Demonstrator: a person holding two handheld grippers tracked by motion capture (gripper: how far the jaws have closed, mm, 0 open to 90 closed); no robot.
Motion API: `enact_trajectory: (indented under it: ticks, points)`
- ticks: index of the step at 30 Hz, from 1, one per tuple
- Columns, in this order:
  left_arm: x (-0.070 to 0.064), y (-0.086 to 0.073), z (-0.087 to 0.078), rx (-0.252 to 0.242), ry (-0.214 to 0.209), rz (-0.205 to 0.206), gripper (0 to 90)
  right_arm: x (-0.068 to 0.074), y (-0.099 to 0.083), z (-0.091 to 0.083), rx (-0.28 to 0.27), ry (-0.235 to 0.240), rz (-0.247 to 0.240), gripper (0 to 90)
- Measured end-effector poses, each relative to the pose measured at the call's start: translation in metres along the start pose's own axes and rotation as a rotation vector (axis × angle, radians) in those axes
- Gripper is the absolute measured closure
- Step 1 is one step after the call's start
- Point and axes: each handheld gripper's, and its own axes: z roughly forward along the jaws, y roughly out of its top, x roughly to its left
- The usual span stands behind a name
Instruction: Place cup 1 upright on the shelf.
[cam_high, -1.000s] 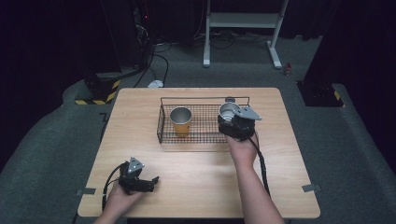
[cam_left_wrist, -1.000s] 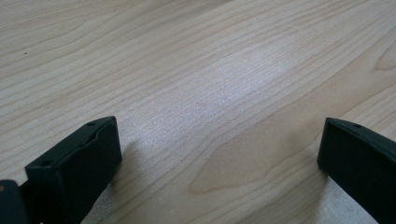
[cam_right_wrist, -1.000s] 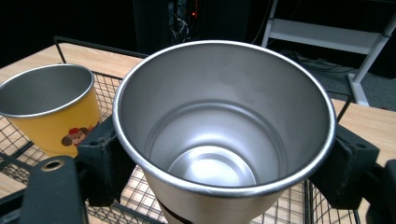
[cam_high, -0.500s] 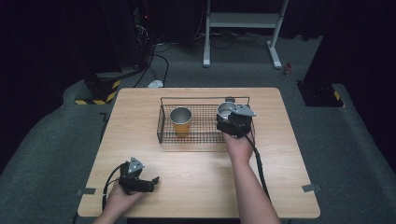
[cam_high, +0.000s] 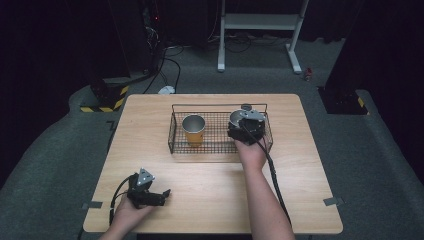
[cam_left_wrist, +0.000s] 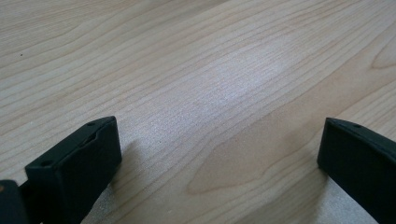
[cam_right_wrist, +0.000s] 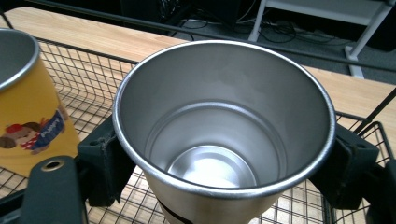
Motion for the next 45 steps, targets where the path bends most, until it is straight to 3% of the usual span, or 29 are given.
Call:
enact_trajectory:
  ticks: [9, 20, 45]
  points:
    - [0.0, 0.0, 0.0, -0.001, -0.001, -0.001, 0.2, -0.003, -0.008, 0.015, 0.081, -0.014, 0.015, 18.4]
    - [0.0, 0.0, 0.0, 0.002, -0.003, 0.003, 0.2, -0.001, -0.014, 0.025, 0.133, -0.01, 0.002, 18.4]
    - [0.0, 0.0, 0.0, 0.0, -0.005, 0.0, 0.3, -0.002, -0.014, 0.029, 0.188, 0.028, -0.007, 17.8]
